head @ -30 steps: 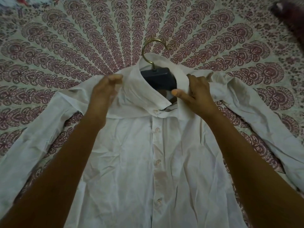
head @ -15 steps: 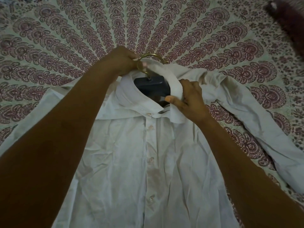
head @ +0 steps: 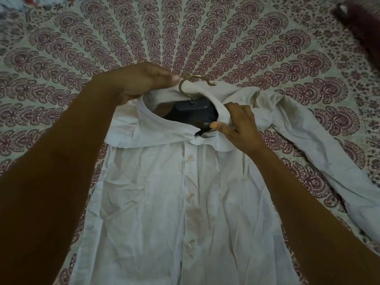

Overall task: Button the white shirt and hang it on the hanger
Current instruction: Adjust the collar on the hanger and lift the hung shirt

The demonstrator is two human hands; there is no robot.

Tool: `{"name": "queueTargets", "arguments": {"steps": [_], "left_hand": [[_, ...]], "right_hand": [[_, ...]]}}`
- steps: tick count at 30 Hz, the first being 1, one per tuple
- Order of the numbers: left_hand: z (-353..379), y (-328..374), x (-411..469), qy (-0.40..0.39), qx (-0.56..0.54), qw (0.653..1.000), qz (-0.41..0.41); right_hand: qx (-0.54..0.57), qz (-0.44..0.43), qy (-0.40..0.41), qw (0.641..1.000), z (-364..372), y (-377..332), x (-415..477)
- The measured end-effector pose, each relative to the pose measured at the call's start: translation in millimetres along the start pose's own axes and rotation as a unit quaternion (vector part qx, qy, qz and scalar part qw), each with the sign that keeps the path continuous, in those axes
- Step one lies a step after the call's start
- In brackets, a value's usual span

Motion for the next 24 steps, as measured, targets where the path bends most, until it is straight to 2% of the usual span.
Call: {"name": "queueTargets", "arguments": {"steps": [5, 7, 9, 11, 15, 18, 21, 24], "left_hand": [[9.0, 5.0, -2.4, 0.041, -0.132, 0.989, -0.041], [11.0, 1.4, -5.7, 0.071, -0.154, 0.984, -0.052], [6.5, -8.6, -8.8, 0.129, -0.087, 0.987, -0.044], [2.7, -15.6, -18.0, 0.154, -0.002, 0.987, -0.040], [-3.9, -29.0, -34.7, 0.198, 0.049, 0.978, -0.047], [-7.4, -34.9, -44.1, 0.253, -0.031, 0.966, -0.056], [1.5, -39.4, -51.2, 0.201, -0.147, 0.967, -0.056], [17.1, -45.4, -54.7, 0.156, -0.259, 0.953, -0.031]], "right_hand": [[0.012, 0.004, -0.002, 1.000, -0.5, -0.4, 0.9], [0.011, 0.006, -0.001, 1.000, 0.0, 0.9, 0.9], [0.008, 0.019, -0.004, 1.000, 0.7, 3.6, 2.2], [0.008, 0.025, 0.002, 1.000, 0.8, 4.3, 4.8], [0.006, 0.032, 0.023, 0.999, 1.9, 3.1, 11.7], [0.009, 0.047, 0.031, 0.998, 5.2, 5.0, 13.5], [0.006, 0.061, 0.043, 0.997, 6.6, 5.3, 12.7], [-0.002, 0.076, 0.043, 0.996, 9.0, 6.9, 12.8]]}}
Point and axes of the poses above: each hand's wrist, its own x-axis towards the middle knuckle, its own z-axis out of the palm, y = z × x, the point moved 3 cm from there along x, towards the middle knuckle, and after that the axes turned 5 degrees about -x, right-handed, at the moved point
